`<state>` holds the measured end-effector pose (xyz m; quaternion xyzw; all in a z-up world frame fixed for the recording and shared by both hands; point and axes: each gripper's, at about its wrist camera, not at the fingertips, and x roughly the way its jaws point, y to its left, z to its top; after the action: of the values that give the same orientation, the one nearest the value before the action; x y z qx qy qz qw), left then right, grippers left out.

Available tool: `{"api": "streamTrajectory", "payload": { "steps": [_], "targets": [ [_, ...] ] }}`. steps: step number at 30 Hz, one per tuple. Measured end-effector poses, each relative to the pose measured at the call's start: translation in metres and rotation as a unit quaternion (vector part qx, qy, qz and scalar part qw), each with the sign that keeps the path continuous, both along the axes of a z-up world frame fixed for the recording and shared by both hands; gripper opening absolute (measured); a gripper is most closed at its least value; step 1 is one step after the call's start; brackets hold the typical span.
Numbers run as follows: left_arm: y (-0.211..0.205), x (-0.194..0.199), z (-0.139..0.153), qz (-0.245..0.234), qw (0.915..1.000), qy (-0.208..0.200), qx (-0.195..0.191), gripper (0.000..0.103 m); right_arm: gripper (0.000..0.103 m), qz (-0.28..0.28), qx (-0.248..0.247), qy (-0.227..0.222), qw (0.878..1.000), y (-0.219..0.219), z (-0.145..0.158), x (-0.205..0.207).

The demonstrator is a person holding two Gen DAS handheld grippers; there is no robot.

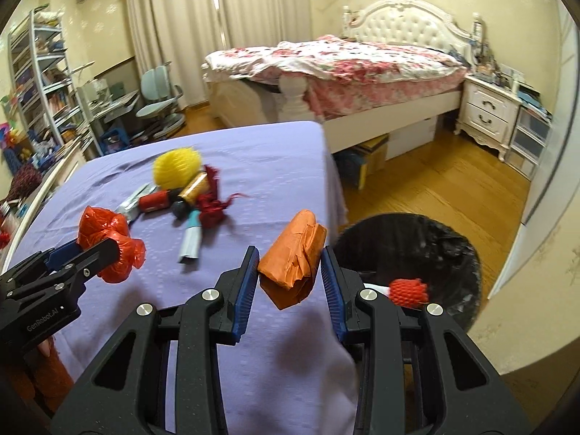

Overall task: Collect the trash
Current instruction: 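Carry both orange bags over the black bin with both tools, then open both tools to drop the orange bags into the bin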

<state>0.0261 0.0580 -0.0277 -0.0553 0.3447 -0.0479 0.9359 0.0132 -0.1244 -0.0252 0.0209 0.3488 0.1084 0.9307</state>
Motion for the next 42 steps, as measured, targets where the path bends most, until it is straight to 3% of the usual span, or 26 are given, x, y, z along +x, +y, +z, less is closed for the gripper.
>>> {"api": "streamTrajectory", "payload": {
  "steps": [18, 37, 42],
  "targets": [
    [-0.119, 0.051, -0.004, -0.098, 0.9950, -0.001, 0.021, 0.059, 0.035, -0.082, 0.021, 0.002, 0.996, -0.096, -0.016, 0.029],
    [-0.173, 0.089, -0.030, -0.121, 0.9905, 0.027, 0.058, 0.060, 0.035, -0.113, 0.040, 0.029, 0.992, -0.145, -0.039, 0.058],
    [-0.172, 0.091, -0.037, -0.114, 0.9908, 0.044, 0.058, 0.068, 0.038, -0.116, 0.046, 0.038, 0.991, -0.148, -0.045, 0.064]
  ]
}}
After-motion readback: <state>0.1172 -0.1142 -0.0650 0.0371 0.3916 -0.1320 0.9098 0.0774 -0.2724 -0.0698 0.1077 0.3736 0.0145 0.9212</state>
